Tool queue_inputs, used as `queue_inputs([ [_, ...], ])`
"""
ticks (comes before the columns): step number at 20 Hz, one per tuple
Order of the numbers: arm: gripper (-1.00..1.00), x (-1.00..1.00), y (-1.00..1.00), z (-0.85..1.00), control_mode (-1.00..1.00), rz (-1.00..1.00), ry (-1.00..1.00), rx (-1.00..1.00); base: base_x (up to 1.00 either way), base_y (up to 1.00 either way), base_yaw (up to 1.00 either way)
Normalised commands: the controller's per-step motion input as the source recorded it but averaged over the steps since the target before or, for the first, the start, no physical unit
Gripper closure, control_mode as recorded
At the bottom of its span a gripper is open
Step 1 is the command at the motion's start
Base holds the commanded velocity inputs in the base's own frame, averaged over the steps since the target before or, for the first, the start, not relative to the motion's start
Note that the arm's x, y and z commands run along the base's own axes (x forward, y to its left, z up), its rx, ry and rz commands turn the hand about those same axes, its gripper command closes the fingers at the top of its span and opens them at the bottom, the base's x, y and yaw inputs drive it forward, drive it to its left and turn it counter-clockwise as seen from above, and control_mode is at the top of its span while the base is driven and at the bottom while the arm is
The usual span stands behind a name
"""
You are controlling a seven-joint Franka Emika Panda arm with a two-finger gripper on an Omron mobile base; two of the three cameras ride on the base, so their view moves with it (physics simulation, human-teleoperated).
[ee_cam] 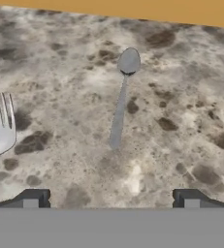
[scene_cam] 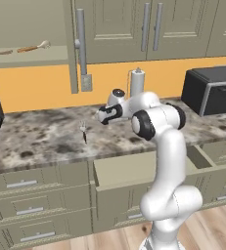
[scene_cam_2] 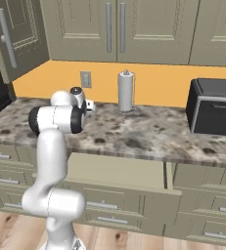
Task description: Organize the utensils by type. Pick up the wooden spoons from the counter and place them in the open cabinet. Then pick up the metallic utensils from the counter and place them in the open drawer.
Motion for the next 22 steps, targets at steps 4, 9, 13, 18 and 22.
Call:
queue_inputs([
  [4, -1.0, 0.36, 0.0, -0.14, -1.0, 0.0, 0.0, 0.0, 0.0, 0.0, 0.0],
  [9, -1.0, 0.37, 0.0, -0.19, -1.0, 0.0, 0.0, 0.0, 0.0, 0.0, 0.0],
  [13, -1.0, 0.36, 0.0, -0.19, -1.0, 0.0, 0.0, 0.0, 0.0, 0.0, 0.0],
  [18, -1.0, 0.24, 0.0, -0.23, -1.0, 0.0, 0.0, 0.0, 0.0, 0.0, 0.0],
  [22, -1.0, 0.13, 0.0, -0.25, -1.0, 0.0, 0.0, 0.0, 0.0, 0.0, 0.0],
])
